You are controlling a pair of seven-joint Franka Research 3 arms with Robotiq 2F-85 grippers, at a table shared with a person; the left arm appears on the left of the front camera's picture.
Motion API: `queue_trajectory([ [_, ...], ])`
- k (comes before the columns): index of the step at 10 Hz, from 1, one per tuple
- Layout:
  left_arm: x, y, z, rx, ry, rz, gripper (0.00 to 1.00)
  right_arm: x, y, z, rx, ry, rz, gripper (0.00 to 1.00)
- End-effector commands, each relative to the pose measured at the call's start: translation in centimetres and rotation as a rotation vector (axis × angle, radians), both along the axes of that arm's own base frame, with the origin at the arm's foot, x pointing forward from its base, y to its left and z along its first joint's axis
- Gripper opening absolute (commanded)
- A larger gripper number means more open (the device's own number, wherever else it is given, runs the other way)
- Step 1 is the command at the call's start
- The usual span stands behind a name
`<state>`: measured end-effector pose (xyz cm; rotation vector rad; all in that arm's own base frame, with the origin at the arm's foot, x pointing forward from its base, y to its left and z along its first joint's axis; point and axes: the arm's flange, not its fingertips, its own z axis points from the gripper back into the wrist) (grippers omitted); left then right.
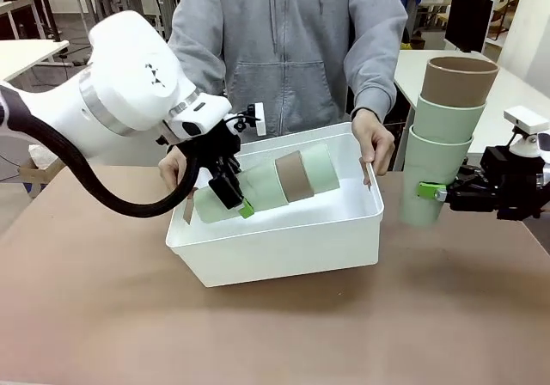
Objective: Stack the cups and store them in the basket.
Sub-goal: Place the stack of Reusable plastic cups into the Pantry Basket.
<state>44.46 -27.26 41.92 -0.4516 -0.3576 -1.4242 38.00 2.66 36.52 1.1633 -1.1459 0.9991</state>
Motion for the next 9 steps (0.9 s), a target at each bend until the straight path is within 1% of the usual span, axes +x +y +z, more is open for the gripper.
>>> queue_trajectory([
  [1, 0.5, -1.2, -0.1, 0.039, 0.0, 0.022, 0.87, 0.2, 0.1, 0.3, 0.005, -0.018, -0.006, 0.84],
  [4, 0.8, -2.1, -2.6, 0.05, -0.008, 0.028, 0.87, 0.2, 0.1, 0.3, 0.005, -0.018, -0.006, 0.84],
  [7, 1.3, -2.5, -4.2, 0.045, -0.035, 0.033, 0.87, 0.2, 0.1, 0.3, 0.005, -0.018, -0.006, 0.84],
  [9, 1.8, -2.4, -4.8, 0.042, -0.035, 0.035, 0.87, 0.2, 0.1, 0.3, 0.005, -0.018, -0.006, 0.84],
])
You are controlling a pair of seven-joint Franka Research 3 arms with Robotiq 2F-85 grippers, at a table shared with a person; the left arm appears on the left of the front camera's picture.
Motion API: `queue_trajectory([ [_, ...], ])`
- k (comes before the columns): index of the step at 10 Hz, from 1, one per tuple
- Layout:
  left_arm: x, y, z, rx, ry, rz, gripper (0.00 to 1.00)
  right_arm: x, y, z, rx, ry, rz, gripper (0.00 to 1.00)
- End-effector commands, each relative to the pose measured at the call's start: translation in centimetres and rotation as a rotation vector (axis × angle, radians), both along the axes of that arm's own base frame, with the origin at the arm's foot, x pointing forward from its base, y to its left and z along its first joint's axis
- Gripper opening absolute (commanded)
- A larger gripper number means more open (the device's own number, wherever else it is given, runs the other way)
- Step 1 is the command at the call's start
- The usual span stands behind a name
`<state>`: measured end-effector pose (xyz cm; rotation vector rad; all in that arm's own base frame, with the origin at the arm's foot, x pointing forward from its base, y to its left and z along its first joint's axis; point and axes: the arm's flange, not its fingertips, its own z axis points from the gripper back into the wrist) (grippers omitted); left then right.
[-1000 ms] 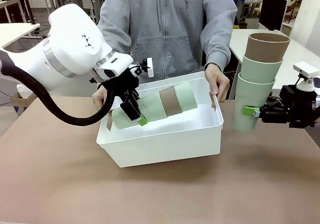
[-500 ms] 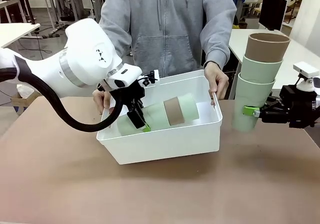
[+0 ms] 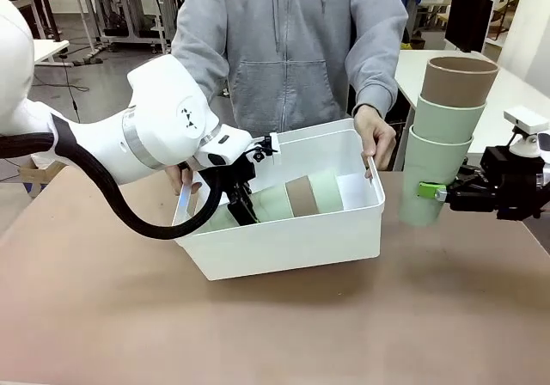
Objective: Stack the cups and store them in the basket.
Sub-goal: Place the stack of Reusable plastic cups into the Pantry Basket.
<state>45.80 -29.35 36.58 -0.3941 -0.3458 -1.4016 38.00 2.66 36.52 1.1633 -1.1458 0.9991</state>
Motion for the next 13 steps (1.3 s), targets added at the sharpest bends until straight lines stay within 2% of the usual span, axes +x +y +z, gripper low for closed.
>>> queue_trajectory([
  [1, 0.7, -0.3, 0.2, -0.006, -0.014, -0.003, 0.87, 0.2, 0.1, 0.3, 0.005, -0.018, -0.006, 0.84],
  [4, 0.6, -0.6, -0.1, 0.0, -0.007, -0.017, 0.87, 0.2, 0.1, 0.3, 0.005, -0.018, -0.006, 0.84],
  [5, 0.5, -0.6, -0.1, 0.012, -0.01, -0.032, 1.0, 0.2, 0.1, 0.3, 0.005, -0.018, -0.006, 0.84],
  [7, 0.5, -0.4, 0.4, 0.01, -0.007, -0.035, 1.0, 0.2, 0.1, 0.3, 0.005, -0.018, -0.006, 0.84],
  [10, 0.1, 1.3, 3.6, 0.008, 0.022, -0.07, 1.0, 0.2, 0.1, 0.3, 0.005, -0.018, -0.006, 0.84],
  [13, -0.5, 4.7, 9.3, -0.082, 0.082, -0.122, 1.0, 0.2, 0.1, 0.3, 0.005, -0.018, -0.006, 0.84],
])
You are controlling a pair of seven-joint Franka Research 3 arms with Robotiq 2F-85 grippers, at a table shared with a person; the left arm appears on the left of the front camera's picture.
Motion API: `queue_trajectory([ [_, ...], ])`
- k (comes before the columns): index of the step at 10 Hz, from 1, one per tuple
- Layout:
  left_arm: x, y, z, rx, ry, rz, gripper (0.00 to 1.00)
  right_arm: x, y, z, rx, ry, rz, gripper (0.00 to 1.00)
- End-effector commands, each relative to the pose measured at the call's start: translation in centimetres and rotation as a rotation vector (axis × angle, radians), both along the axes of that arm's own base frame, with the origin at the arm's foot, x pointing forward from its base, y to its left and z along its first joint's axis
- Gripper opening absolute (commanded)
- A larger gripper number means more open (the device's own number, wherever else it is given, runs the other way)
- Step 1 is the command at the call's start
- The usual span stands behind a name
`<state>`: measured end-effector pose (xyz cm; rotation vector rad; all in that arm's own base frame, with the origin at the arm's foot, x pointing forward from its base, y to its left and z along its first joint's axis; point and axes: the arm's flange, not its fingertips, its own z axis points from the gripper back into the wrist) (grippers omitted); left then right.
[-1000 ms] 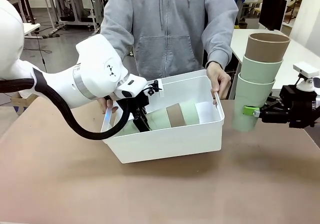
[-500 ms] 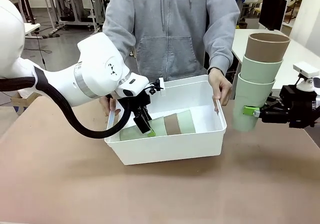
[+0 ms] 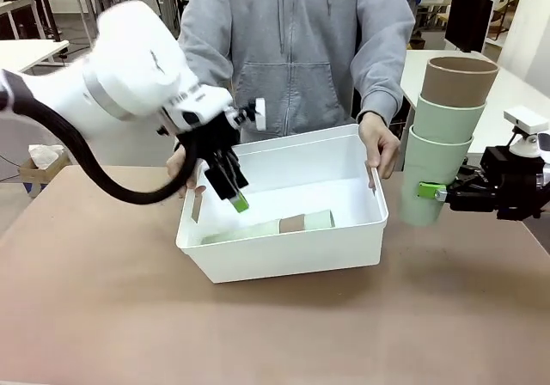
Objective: Stack the cups and store them in the basket.
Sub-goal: Place the stack of Reusable plastic cups into the Pantry Basket.
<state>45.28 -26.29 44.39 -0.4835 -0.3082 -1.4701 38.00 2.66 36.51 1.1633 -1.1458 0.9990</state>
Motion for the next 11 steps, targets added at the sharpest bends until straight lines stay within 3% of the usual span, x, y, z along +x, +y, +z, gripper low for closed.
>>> queue_trajectory([
  [1, -0.3, 3.1, 3.6, -0.077, 0.027, -0.044, 1.0, 0.2, 0.1, 0.4, 0.005, -0.018, -0.006, 0.84],
  [4, -1.4, 11.1, 9.8, -0.322, 0.063, -0.062, 1.0, 0.2, 0.1, 0.4, 0.005, -0.018, -0.006, 0.84],
  [6, -2.4, 18.1, 11.2, -0.453, 0.05, -0.063, 1.0, 0.2, 0.1, 0.4, 0.005, -0.018, -0.006, 0.84],
  [8, -3.7, 25.2, 10.3, -0.573, 0.003, -0.027, 1.0, 0.2, 0.1, 0.4, 0.005, -0.018, -0.006, 0.84],
  [11, -4.7, 31.1, 7.9, -0.666, -0.069, 0.024, 1.0, 0.2, 0.1, 0.4, 0.005, -0.018, -0.006, 0.84],
])
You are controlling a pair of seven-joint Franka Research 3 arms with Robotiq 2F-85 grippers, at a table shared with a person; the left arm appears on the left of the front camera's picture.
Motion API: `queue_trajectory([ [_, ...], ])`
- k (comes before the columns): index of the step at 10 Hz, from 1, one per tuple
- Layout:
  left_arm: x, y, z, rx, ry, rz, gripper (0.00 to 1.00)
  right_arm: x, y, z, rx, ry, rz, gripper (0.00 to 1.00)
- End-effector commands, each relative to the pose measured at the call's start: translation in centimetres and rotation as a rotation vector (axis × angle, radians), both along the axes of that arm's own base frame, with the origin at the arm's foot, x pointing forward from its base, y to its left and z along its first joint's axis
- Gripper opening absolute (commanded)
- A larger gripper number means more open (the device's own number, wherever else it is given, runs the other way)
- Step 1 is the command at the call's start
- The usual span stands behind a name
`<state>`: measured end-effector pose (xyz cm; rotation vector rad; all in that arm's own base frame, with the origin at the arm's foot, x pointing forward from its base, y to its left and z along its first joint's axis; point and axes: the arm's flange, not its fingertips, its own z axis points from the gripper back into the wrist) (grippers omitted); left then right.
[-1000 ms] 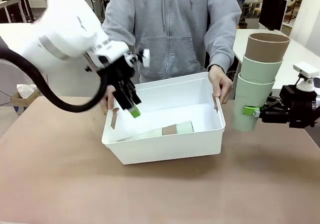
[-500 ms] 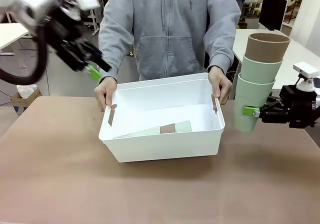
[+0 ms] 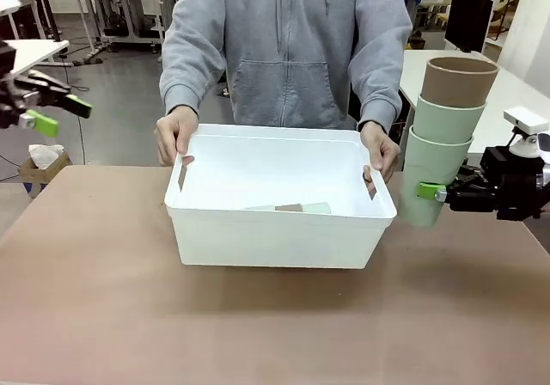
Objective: Stack the cups and store them in the basket.
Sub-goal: Place the stack of Reusable plastic cups into the Pantry Basket.
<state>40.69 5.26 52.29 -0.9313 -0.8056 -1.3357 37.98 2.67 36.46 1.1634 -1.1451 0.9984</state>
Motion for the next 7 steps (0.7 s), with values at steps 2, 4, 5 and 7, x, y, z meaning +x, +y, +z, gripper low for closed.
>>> queue_trajectory([
  [2, 0.0, 0.0, 0.0, 0.0, 0.0, 0.0, 1.0, 0.18, 0.11, 0.4, 0.005, -0.019, -0.006, 0.84],
  [4, 0.0, 0.0, 0.0, 0.0, 0.0, 0.0, 1.0, 0.18, 0.11, 0.4, 0.005, -0.019, -0.006, 0.84],
  [5, 0.0, 0.0, 0.0, 0.0, 0.0, 0.0, 1.0, 0.18, 0.11, 0.4, 0.005, -0.019, -0.006, 0.84],
  [7, 0.0, 0.0, 0.0, 0.0, 0.0, 0.0, 1.0, 0.18, 0.11, 0.4, 0.005, -0.019, -0.006, 0.84],
])
